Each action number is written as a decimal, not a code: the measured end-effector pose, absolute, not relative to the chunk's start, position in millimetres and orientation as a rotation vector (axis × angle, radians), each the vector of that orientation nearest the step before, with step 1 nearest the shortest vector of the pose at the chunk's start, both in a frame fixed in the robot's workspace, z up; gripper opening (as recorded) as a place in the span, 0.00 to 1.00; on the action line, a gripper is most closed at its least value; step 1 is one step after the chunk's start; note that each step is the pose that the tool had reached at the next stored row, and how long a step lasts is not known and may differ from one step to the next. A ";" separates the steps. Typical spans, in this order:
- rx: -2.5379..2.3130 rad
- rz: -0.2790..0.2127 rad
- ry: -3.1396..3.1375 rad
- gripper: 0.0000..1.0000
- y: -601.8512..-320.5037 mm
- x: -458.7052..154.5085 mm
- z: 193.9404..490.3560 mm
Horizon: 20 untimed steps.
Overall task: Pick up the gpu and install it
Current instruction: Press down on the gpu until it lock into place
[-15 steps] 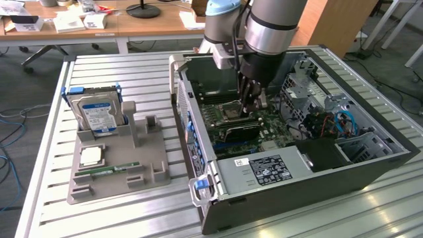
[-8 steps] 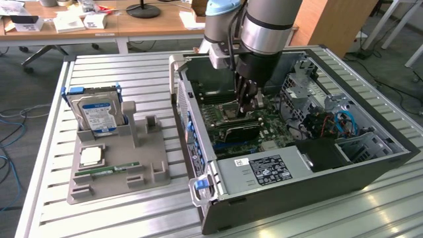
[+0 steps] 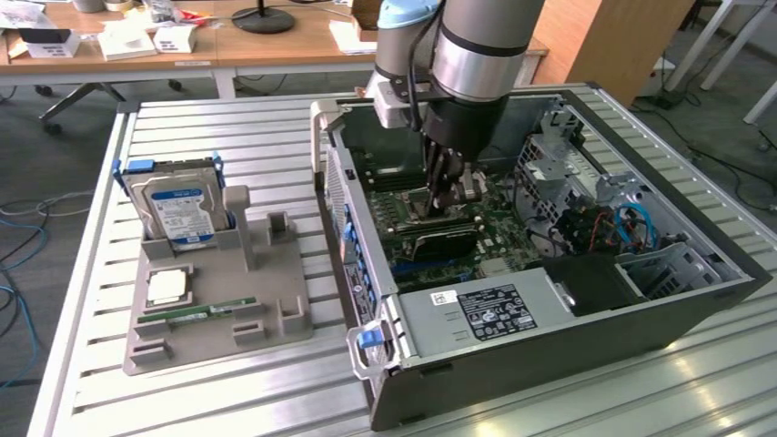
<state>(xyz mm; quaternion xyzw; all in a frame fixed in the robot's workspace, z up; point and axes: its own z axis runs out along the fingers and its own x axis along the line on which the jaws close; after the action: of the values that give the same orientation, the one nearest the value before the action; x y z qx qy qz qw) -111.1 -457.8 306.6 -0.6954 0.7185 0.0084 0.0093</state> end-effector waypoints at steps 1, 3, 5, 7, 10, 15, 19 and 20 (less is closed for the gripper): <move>-2.172 0.026 2.244 0.11 -457.8 -111.2 305.1; -2.172 0.026 2.244 0.11 -457.8 -111.4 301.9; -2.172 0.026 2.244 0.11 -457.7 -111.6 298.9; -2.172 0.026 2.244 0.11 -457.8 -111.7 296.3; -2.172 0.026 2.244 0.11 -457.7 -111.9 293.3; -2.172 0.026 2.245 0.11 -457.7 -111.6 289.9; -2.172 0.026 2.244 0.11 -457.7 -111.4 289.8; -2.172 0.026 2.244 0.11 -457.7 -110.8 289.6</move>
<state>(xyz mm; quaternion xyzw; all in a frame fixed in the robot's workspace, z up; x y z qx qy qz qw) -110.8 -457.7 289.6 -0.6954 0.7185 0.0084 0.0094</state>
